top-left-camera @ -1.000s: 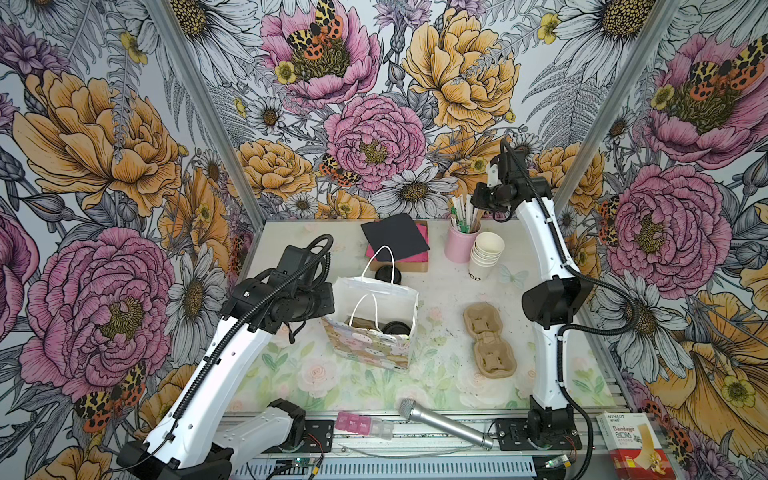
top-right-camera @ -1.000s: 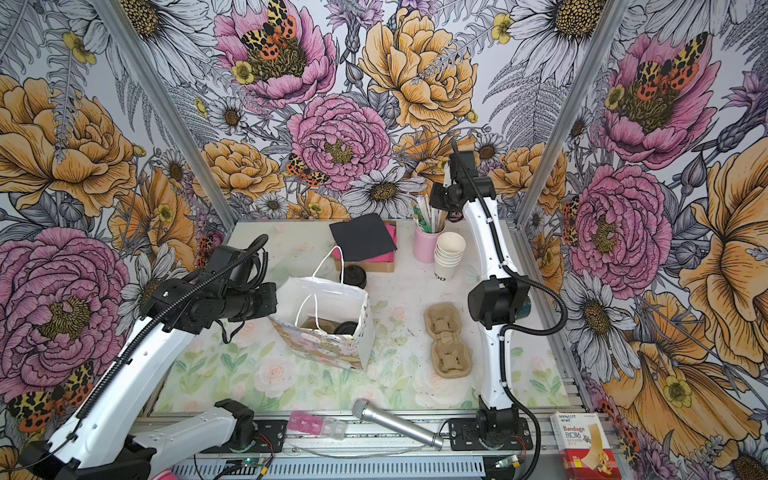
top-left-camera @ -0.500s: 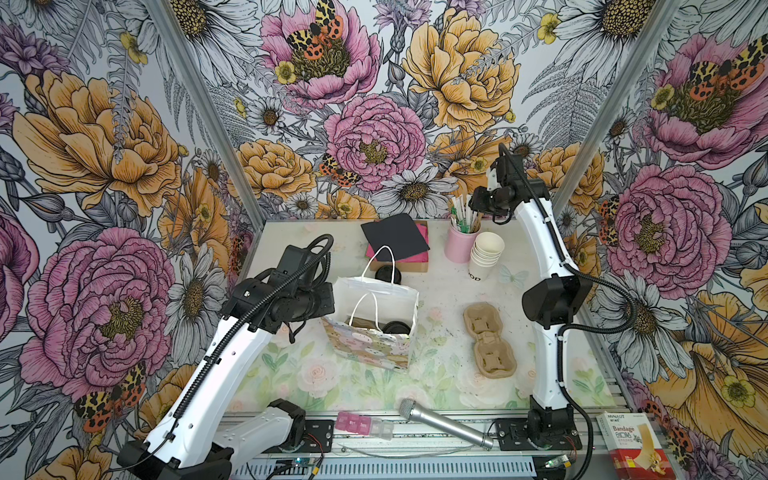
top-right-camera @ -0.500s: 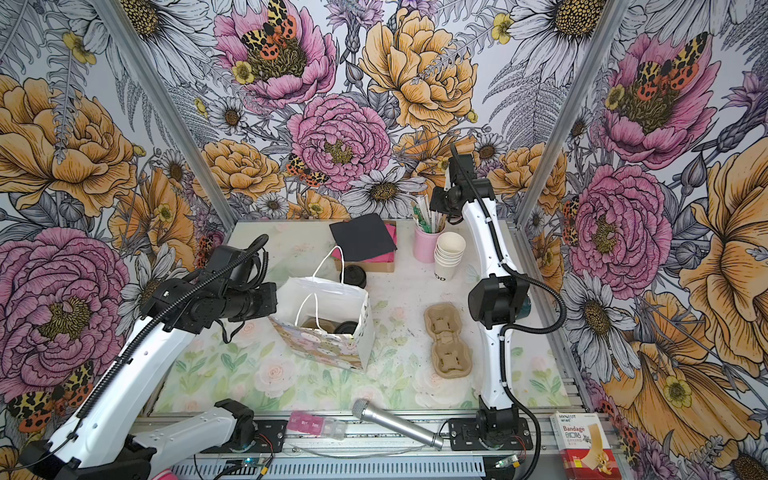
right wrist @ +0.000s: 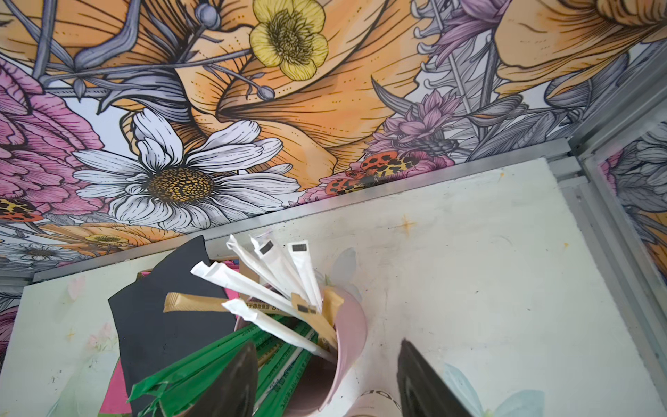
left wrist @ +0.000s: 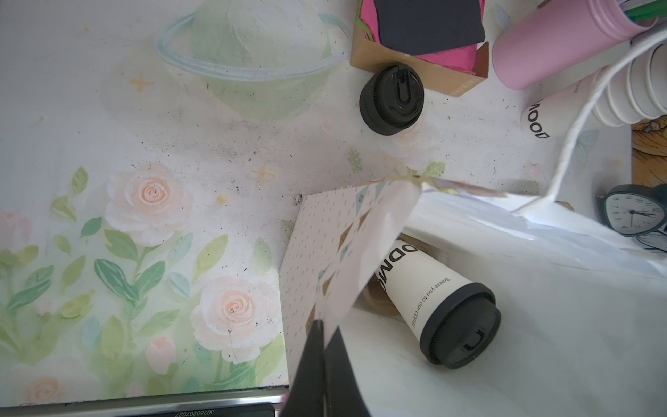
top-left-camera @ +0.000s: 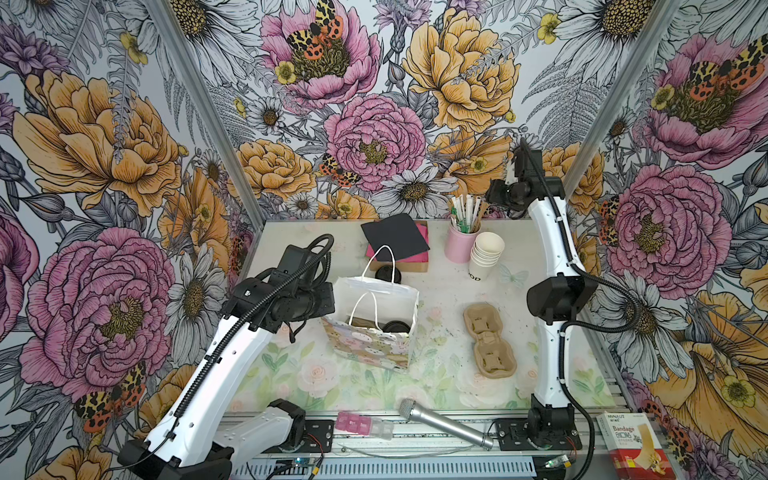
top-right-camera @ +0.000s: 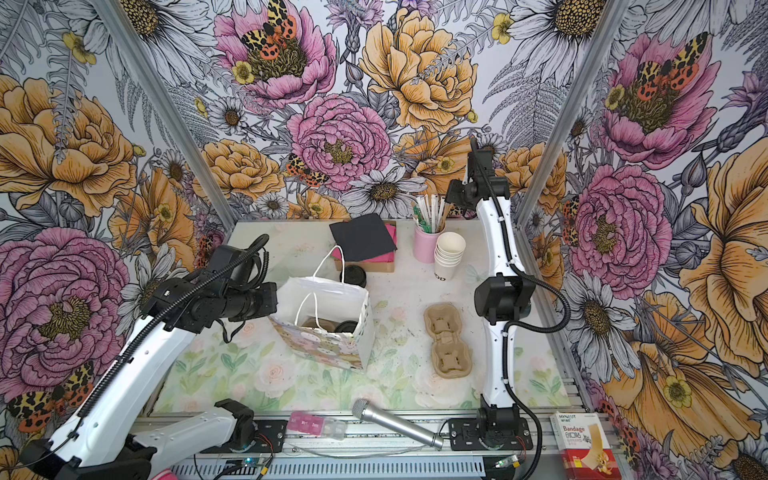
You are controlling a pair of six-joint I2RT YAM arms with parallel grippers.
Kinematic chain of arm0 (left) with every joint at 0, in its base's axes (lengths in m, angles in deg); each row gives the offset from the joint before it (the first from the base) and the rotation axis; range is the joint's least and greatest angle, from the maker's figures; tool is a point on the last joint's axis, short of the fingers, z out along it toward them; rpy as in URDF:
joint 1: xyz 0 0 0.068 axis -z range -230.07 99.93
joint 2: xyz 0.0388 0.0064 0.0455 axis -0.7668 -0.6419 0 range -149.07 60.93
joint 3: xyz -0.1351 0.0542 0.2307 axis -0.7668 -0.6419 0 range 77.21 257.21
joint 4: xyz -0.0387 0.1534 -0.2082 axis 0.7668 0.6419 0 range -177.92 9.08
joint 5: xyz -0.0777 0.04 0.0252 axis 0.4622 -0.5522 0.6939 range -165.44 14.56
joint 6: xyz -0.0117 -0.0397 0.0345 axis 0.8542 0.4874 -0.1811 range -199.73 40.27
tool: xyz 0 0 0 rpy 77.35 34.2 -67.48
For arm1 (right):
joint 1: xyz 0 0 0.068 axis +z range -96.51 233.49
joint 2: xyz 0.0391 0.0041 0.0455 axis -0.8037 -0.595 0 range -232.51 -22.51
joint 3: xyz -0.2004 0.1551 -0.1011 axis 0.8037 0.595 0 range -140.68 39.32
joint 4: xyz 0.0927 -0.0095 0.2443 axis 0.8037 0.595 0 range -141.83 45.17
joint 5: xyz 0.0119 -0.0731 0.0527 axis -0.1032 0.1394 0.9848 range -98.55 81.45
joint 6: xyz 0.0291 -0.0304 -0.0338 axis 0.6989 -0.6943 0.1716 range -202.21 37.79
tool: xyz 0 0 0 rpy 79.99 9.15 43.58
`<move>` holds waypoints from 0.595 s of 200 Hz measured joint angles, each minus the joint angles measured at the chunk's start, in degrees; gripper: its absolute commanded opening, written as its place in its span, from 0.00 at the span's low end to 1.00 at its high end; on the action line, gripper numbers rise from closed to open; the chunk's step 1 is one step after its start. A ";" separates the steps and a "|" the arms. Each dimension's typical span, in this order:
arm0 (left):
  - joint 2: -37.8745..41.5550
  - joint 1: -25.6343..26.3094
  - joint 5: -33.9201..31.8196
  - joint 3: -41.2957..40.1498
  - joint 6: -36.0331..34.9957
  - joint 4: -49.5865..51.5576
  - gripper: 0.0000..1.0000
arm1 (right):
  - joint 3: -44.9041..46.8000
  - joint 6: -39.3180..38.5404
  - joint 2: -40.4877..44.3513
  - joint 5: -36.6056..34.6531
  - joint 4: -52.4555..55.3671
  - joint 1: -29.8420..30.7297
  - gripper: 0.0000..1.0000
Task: Pack a coffee takeout order
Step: Pick up the straw from the storage cup.
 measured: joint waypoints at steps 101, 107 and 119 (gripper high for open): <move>0.00 0.00 0.00 0.00 0.02 0.00 0.00 | -3.08 -2.40 -4.09 1.64 -1.33 0.00 0.37; -0.02 0.00 0.00 0.00 0.02 0.00 0.00 | -3.10 -2.36 -4.09 1.62 -1.49 0.00 0.37; -0.11 0.00 0.00 0.02 0.02 0.02 0.00 | -3.10 -2.34 -4.09 1.64 -1.95 0.00 0.37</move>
